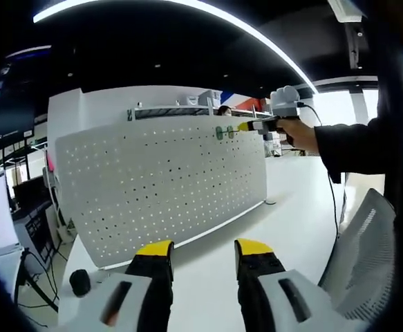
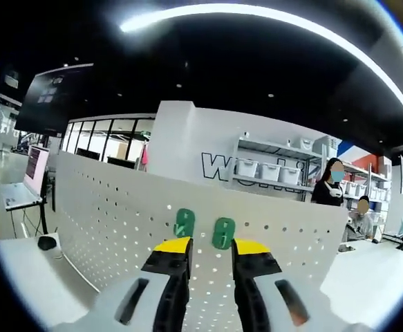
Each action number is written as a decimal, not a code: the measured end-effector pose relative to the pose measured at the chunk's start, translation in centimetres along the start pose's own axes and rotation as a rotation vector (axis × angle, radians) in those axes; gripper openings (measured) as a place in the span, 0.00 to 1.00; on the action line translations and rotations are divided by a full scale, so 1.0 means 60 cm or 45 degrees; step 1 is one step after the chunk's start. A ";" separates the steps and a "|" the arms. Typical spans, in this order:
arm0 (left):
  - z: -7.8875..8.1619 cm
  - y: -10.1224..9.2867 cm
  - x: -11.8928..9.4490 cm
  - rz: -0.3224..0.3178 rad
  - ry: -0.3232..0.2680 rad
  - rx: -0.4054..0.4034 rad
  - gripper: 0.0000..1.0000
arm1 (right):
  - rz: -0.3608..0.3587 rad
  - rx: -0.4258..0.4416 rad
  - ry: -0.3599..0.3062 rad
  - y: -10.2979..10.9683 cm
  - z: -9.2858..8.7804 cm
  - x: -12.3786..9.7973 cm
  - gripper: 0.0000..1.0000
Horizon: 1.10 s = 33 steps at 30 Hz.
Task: Insert the hook assembly into the mounting plate slot until the hook locks in place.
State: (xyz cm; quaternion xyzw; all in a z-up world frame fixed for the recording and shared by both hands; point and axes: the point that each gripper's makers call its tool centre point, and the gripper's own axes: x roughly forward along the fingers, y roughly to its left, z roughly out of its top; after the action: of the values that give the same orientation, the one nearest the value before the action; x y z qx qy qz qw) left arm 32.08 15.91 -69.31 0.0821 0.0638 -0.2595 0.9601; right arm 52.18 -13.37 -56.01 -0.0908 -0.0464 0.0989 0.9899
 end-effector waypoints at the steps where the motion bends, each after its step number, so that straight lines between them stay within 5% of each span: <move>1: 0.000 0.000 0.000 -0.001 -0.002 -0.001 0.36 | 0.010 -0.004 0.000 0.004 0.000 -0.002 0.20; 19: 0.002 -0.009 -0.019 0.003 -0.025 -0.009 0.36 | 0.232 -0.032 0.046 0.128 -0.023 -0.065 0.21; 33: 0.004 -0.006 -0.037 0.026 -0.038 -0.011 0.36 | 0.494 -0.066 0.174 0.266 -0.098 -0.130 0.21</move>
State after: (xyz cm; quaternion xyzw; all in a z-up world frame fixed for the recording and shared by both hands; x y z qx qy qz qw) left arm 30.04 16.64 -68.73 0.0747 0.0496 -0.2506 0.9639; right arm 42.20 -0.61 -65.34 -0.1300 0.0367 0.2802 0.9504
